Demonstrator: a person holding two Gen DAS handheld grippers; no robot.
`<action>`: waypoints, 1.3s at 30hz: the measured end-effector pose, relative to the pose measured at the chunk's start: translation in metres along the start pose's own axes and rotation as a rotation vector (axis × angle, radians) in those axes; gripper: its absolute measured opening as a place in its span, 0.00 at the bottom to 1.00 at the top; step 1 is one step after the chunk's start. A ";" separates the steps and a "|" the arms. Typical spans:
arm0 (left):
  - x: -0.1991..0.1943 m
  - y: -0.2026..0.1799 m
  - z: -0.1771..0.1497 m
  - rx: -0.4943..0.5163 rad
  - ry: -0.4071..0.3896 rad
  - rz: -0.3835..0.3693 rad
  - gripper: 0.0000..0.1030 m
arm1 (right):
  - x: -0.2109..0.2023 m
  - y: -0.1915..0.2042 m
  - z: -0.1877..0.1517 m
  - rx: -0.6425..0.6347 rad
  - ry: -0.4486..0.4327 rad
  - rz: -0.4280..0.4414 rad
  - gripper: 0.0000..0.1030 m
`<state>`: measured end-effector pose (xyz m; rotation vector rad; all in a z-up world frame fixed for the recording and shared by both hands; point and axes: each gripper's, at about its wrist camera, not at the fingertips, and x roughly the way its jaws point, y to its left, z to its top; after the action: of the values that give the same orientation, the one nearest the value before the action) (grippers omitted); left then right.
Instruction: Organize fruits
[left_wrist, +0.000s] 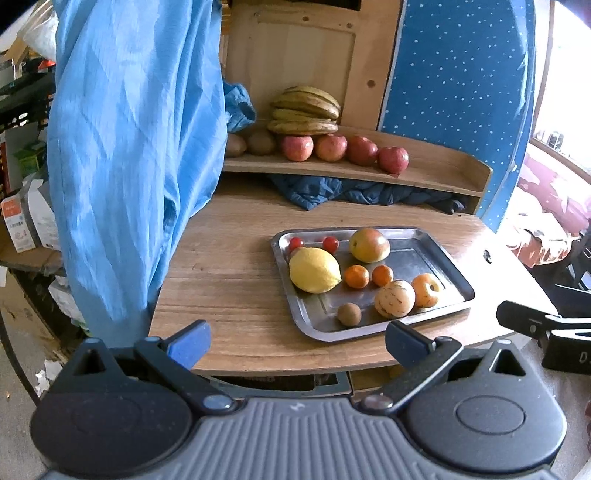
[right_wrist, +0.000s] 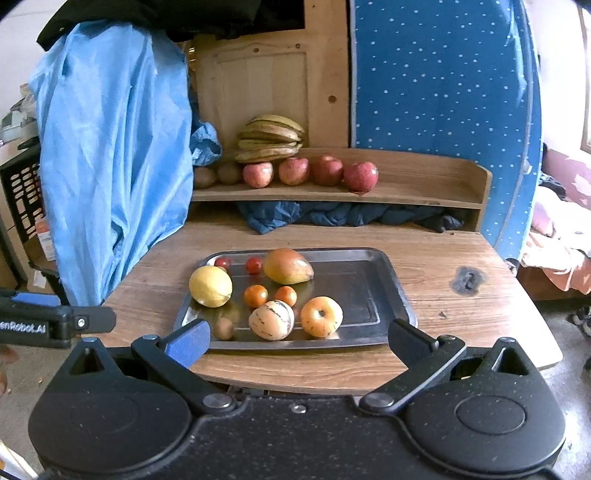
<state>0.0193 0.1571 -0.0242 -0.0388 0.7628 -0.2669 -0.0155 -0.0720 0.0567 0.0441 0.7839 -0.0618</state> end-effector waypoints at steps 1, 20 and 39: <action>-0.001 0.000 -0.001 0.000 -0.002 -0.001 1.00 | -0.001 0.001 0.000 0.002 -0.002 -0.005 0.99; 0.001 0.001 -0.001 -0.018 0.005 -0.010 1.00 | -0.001 0.008 0.002 -0.015 0.007 -0.011 0.99; 0.008 0.002 0.002 -0.021 0.010 -0.012 1.00 | 0.007 0.008 0.005 -0.019 0.011 -0.012 0.99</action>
<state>0.0262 0.1566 -0.0280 -0.0616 0.7758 -0.2703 -0.0071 -0.0650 0.0555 0.0216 0.7961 -0.0658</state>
